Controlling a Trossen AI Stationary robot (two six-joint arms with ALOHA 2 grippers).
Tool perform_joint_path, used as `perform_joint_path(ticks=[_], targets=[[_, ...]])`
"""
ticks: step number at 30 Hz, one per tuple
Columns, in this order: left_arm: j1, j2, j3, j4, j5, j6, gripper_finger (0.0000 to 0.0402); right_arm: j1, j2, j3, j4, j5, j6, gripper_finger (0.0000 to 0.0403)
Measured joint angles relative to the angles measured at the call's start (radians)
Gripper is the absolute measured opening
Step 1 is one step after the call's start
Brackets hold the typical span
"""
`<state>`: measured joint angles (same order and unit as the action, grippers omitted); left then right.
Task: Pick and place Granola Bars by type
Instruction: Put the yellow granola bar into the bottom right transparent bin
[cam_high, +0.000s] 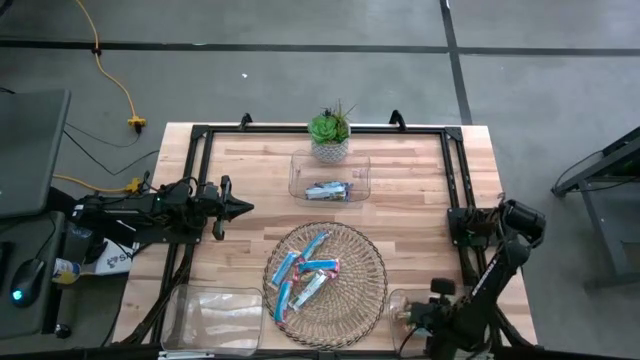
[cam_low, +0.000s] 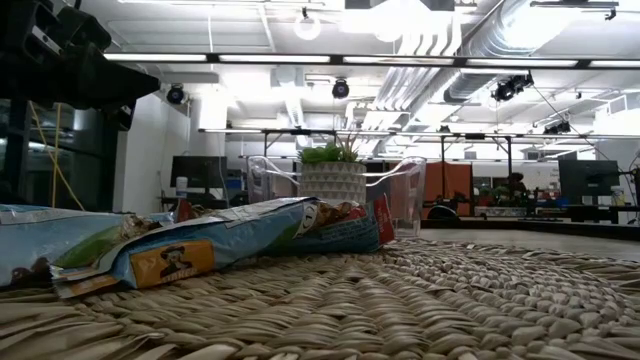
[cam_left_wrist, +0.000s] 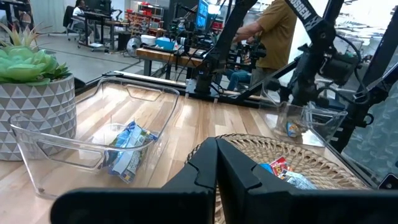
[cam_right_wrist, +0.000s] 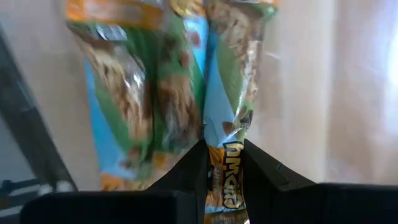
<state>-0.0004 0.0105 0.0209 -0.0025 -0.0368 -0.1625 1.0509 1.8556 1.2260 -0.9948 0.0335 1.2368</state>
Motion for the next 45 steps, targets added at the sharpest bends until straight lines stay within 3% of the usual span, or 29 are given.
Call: perform_joint_path(ticks=[4,17,33,45], targets=[[0.000,0.000,0.000,0.000,0.000,0.000,0.0001,-0.027,0.000,-0.025,0.106,0.002,-0.066,0.0062],[0.000,0.000,0.000,0.000,0.000,0.000,0.0001,-0.063,0.000,-0.026,0.083,0.016,-0.117,0.0077],[0.000,0.000,0.000,0.000,0.000,0.000,0.0001,-0.065,-0.003,-0.022,0.075,0.006,-0.088,0.0157],[0.000,0.000,0.000,0.000,0.000,0.000,0.0001,-0.065,-0.158,-0.021,0.031,0.034,-0.042,0.0158]])
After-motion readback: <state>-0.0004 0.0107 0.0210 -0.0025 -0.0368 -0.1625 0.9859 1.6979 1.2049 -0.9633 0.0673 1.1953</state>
